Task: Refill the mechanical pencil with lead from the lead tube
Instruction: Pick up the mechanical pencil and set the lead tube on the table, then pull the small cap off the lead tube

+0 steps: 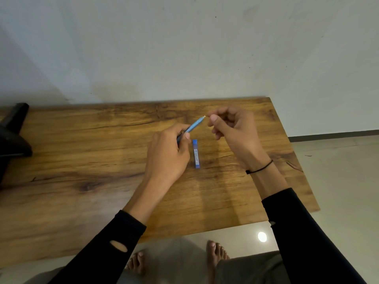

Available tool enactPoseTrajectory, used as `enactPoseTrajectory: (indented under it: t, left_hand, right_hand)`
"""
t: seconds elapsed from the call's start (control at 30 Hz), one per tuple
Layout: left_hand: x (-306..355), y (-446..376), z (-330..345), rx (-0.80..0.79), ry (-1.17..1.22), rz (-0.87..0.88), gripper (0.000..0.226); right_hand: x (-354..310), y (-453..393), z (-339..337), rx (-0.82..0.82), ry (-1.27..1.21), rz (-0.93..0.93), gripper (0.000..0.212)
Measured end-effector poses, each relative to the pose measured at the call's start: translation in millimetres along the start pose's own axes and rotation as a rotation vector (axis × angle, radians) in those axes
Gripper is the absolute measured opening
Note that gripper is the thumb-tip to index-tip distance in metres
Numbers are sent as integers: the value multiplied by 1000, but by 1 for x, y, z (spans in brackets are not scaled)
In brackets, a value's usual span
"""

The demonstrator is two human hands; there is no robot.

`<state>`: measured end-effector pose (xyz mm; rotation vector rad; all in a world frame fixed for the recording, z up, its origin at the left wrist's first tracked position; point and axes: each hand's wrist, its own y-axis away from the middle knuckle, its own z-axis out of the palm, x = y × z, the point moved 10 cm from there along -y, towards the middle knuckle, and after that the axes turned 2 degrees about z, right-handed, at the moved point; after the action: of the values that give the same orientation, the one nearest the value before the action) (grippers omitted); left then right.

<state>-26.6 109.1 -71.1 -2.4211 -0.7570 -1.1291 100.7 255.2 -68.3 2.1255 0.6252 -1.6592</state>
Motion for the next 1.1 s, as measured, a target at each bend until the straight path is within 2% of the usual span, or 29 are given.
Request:
enactPoseTrajectory:
  t: [0.07, 0.23, 0.43, 0.5, 0.57, 0.7, 0.83, 1.0, 1.1]
  left_hand:
    - [2, 1, 2, -4, -9, 5, 29]
    - [6, 1, 2, -11, -34, 31, 29]
    - [6, 3, 8, -46, -34, 17, 25]
    - [4, 3, 6, -39, -29, 5, 24]
    - [1, 1, -1, 1, -29, -2, 23]
    - [-8, -3, -4, 26, -147, -20, 23]
    - [-13, -3, -2, -24, -296, -29, 24]
    - [-14, -1, -9, -2, -468, -3, 27]
    - [-15, -3, -8, -17, -526, 10, 25]
  right_hand:
    - [0, 3, 12, -68, -82, 22, 6]
    - [6, 1, 11, -81, -143, 91, 1]
    - [14, -1, -11, 33, -301, 202, 5]
    - [18, -4, -29, 113, -192, 201, 10]
    - [26, -5, -41, 138, 84, 209, 16]
    - [52, 0, -39, 28, 451, 310, 19]
    - [56, 0, -36, 46, 544, 338, 26]
    - [48, 2, -38, 94, 582, 312, 29]
    - [31, 2, -42, 187, 602, 235, 27]
